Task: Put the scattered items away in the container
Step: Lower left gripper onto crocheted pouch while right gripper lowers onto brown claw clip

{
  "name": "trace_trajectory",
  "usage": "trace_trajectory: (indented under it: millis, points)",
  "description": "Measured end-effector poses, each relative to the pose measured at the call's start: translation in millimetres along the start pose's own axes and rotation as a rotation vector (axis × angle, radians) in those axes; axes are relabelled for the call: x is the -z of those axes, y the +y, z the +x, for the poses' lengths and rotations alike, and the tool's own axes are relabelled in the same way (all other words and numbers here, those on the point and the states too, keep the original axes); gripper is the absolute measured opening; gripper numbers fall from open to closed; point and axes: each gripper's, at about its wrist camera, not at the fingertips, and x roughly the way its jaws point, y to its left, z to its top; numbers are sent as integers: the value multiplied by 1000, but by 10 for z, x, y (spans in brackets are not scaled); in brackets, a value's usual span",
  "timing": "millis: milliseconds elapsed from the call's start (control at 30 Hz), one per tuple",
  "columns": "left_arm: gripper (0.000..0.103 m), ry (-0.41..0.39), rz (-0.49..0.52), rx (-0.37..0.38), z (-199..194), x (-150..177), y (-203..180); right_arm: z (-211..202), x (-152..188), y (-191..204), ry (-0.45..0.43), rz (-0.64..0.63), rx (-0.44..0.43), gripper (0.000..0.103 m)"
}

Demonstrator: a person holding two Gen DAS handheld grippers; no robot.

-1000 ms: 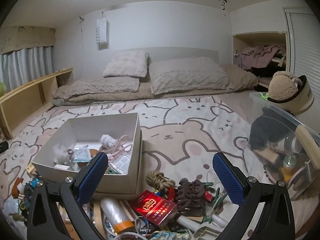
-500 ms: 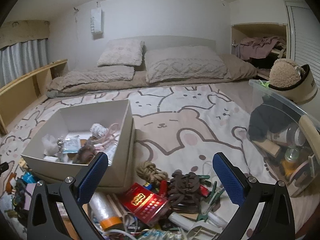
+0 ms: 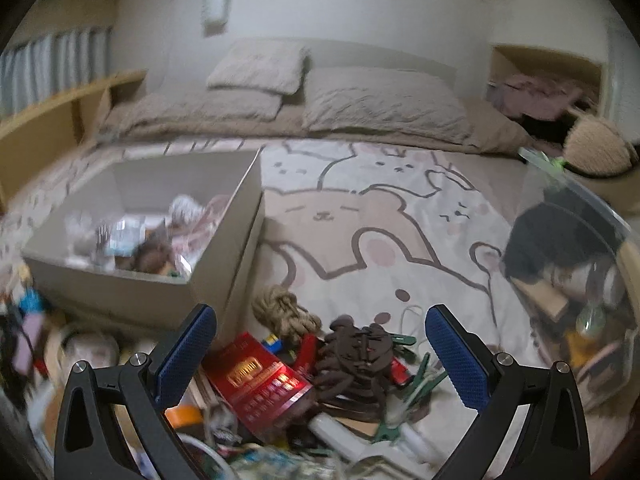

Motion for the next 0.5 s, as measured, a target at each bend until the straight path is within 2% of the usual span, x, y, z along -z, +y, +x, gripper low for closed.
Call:
trace_trajectory:
  millis: [100,300,400,500]
  points:
    - [103,26,1,-13,84,42,4,71,40,-128,30,-5,87,103]
    - [103,52,5,-43,184,75,25,242,145,-580,100,185,91,103]
    - [103,61,-8,-43,222,89,47,295,204,-699,113,280,23,103]
    - [102,61,-31,-45,226,87,68,351,249,-695,119,311,-15,103]
